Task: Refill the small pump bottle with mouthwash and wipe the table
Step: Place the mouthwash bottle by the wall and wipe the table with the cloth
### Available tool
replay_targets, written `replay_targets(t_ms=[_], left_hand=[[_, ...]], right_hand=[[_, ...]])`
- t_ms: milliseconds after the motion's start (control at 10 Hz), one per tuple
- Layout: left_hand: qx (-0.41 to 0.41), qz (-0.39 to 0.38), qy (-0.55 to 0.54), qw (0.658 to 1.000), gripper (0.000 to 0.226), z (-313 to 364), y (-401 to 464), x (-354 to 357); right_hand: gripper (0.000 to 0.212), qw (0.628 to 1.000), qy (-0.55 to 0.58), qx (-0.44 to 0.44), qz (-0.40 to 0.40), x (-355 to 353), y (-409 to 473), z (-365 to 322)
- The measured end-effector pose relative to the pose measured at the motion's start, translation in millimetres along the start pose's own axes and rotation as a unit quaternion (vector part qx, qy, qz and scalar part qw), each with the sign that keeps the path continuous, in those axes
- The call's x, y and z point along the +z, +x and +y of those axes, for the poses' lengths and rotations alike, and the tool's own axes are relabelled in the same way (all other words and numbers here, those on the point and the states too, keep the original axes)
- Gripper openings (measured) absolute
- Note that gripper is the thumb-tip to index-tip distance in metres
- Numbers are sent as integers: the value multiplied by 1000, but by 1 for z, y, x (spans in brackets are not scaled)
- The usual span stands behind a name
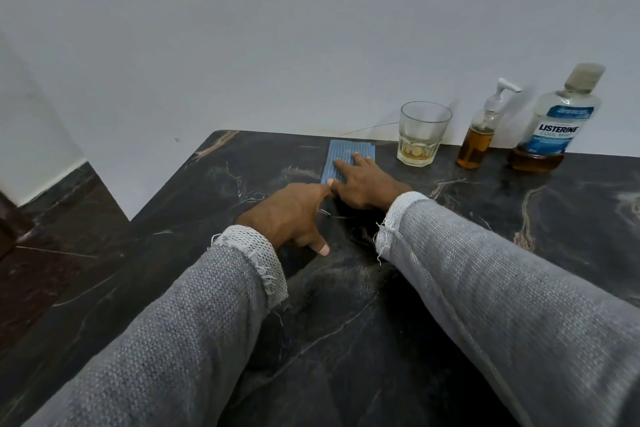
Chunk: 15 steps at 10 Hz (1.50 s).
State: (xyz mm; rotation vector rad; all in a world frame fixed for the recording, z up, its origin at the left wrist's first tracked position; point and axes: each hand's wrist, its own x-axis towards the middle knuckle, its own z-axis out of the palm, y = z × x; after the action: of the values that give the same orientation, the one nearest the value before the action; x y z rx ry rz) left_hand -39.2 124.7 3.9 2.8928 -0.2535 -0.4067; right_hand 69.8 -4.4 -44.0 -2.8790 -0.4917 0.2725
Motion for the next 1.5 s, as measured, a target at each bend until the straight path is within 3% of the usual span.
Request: replay_targets(t_ms=[400,1500], left_hand=[[16,3,22,1000,80,1,0,2],[2,-9,22,1000,78,3,3,2]], right_hand=[[64,1000,-2,0,8,2,17,5],[64,999,5,-15,28,12,23,15]])
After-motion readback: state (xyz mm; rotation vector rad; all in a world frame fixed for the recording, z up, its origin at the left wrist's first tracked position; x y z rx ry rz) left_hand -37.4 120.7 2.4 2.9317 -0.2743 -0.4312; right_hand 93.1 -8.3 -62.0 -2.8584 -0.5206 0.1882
